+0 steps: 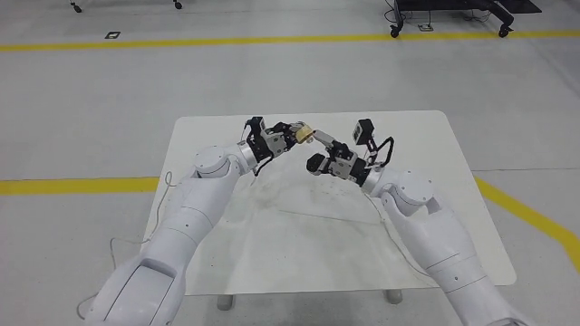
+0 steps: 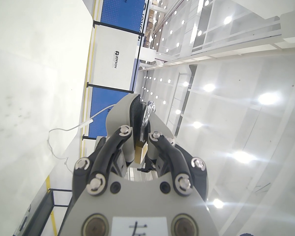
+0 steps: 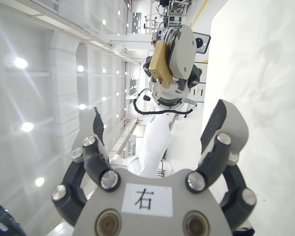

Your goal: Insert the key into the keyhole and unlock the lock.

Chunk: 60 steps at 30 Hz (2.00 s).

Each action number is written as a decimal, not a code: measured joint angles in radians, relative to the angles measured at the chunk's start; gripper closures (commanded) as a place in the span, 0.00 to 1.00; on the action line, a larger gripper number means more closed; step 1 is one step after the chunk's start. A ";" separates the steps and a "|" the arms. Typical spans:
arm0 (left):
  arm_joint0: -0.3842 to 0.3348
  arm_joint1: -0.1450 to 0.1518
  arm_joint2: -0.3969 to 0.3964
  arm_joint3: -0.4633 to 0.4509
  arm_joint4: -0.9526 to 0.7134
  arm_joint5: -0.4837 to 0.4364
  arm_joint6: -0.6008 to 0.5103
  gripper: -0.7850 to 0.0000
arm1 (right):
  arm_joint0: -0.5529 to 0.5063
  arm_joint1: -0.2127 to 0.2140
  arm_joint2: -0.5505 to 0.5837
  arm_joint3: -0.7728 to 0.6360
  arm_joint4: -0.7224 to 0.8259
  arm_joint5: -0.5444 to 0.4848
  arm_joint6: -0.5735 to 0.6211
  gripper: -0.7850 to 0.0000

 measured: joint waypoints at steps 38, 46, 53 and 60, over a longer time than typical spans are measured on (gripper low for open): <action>-0.010 -0.005 0.001 0.010 0.058 -0.027 -0.045 1.00 | 0.058 -0.004 0.009 0.099 0.095 0.146 0.023 1.00; 0.001 -0.004 0.003 -0.017 0.107 -0.117 -0.010 1.00 | 0.058 -0.013 0.014 0.120 0.176 0.147 -0.004 1.00; 0.023 -0.001 -0.004 -0.060 0.126 -0.214 -0.015 1.00 | 0.063 -0.024 0.035 0.168 0.344 0.155 0.033 1.00; 0.040 0.006 -0.013 -0.098 0.176 -0.311 -0.002 1.00 | 0.089 -0.034 0.042 0.242 0.516 0.252 0.154 1.00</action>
